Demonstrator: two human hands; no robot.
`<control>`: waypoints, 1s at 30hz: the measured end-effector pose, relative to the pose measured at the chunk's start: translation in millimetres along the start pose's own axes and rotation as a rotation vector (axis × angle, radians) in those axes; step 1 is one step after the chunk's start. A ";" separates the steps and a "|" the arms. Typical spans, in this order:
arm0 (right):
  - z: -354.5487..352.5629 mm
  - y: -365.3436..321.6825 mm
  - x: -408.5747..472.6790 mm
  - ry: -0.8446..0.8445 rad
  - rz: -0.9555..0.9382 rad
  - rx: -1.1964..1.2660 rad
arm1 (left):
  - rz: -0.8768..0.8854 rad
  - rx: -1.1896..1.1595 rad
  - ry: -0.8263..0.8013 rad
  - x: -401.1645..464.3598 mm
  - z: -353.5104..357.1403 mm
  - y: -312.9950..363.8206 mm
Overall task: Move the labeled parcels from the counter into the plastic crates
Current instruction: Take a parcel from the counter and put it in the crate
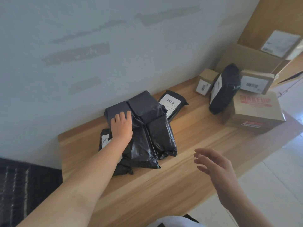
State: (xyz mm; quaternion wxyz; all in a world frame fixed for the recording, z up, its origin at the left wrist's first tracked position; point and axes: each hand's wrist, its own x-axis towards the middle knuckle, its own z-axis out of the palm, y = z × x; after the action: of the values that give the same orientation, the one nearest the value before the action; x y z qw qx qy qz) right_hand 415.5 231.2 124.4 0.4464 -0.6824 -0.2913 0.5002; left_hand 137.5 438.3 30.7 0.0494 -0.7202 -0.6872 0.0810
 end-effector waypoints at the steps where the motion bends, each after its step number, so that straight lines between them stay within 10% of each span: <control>1: 0.7 0.8 -4.6 0.007 -0.005 -0.002 | 0.008 -0.006 0.006 0.2 -1.4 -2.7; 9: 22.4 0.6 -16.9 -0.046 -0.036 -0.037 | -0.002 -0.297 0.087 -26.1 -34.6 -48.8; 18: 76.9 -25.8 9.4 -0.359 -0.048 -0.039 | -0.479 -1.571 0.372 -137.6 -114.1 -93.0; 30: 59.2 -58.7 33.6 -0.769 0.046 0.110 | -0.681 -2.504 0.394 -230.0 -133.3 40.5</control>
State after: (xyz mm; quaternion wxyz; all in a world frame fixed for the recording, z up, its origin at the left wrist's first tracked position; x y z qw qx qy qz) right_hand 373.6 303.8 157.1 0.3290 -0.4265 -0.3948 0.7443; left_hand 192.1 212.1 165.5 -0.5318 -0.0691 -0.4237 -0.7300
